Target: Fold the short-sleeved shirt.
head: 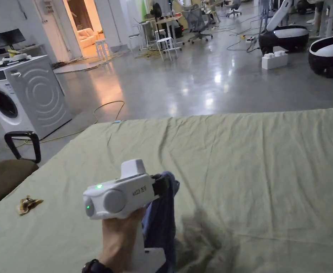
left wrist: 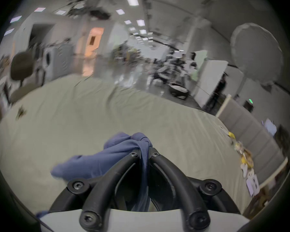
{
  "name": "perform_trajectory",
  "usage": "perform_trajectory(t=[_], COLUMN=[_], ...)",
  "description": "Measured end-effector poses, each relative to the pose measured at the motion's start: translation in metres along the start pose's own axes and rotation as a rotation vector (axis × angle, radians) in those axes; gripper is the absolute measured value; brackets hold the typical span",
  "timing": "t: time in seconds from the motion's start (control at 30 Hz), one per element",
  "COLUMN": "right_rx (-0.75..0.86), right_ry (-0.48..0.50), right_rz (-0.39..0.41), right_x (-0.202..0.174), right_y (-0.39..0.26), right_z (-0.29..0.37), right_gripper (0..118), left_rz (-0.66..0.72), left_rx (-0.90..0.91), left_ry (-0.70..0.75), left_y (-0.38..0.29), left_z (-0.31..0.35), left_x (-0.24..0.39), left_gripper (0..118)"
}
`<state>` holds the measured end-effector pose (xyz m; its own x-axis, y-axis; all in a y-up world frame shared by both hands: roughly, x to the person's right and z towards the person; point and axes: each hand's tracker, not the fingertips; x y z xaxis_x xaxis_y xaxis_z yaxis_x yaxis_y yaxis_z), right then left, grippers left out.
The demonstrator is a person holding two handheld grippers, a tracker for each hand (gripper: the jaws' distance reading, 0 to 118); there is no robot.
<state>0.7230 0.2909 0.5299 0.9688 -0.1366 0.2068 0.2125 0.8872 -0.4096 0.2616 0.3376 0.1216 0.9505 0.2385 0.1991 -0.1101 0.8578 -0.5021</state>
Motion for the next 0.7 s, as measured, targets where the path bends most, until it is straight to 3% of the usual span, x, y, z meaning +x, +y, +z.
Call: perform_trajectory(t=[0.1, 0.23, 0.4, 0.5, 0.6, 0.63, 0.7], right_rx=[0.009, 0.02, 0.03, 0.02, -0.004, -0.01, -0.019], right_ry=[-0.037, -0.066, -0.126, -0.153, -0.185, -0.189, -0.189], right_rz=[-0.034, -0.055, -0.049, -0.065, -0.071, -0.073, -0.084], right_x=[0.011, 0.021, 0.039, 0.052, 0.062, 0.065, 0.075], right_y=[-0.004, -0.006, -0.01, -0.016, -0.023, -0.026, -0.037], right_z=[0.01, 0.024, 0.043, 0.053, 0.059, 0.061, 0.063], right_gripper=[0, 0, 0, 0, 0, 0, 0], left_rz=[-0.161, -0.306, -0.501, -0.526, -0.594, -0.589, -0.535], left_rx=[-0.019, -0.086, -0.304, -0.434, -0.501, -0.492, -0.502], left_ry=[-0.123, -0.297, -0.583, -0.723, -0.762, -0.745, -0.743], left_y=[0.007, -0.034, -0.164, -0.238, -0.299, -0.31, -0.325], left_z=[-0.011, -0.035, -0.043, -0.031, -0.007, -0.001, 0.007], left_x=[0.087, 0.202, 0.338, 0.384, 0.411, 0.414, 0.412], left_gripper=[7, 7, 7, 7, 8, 13, 55])
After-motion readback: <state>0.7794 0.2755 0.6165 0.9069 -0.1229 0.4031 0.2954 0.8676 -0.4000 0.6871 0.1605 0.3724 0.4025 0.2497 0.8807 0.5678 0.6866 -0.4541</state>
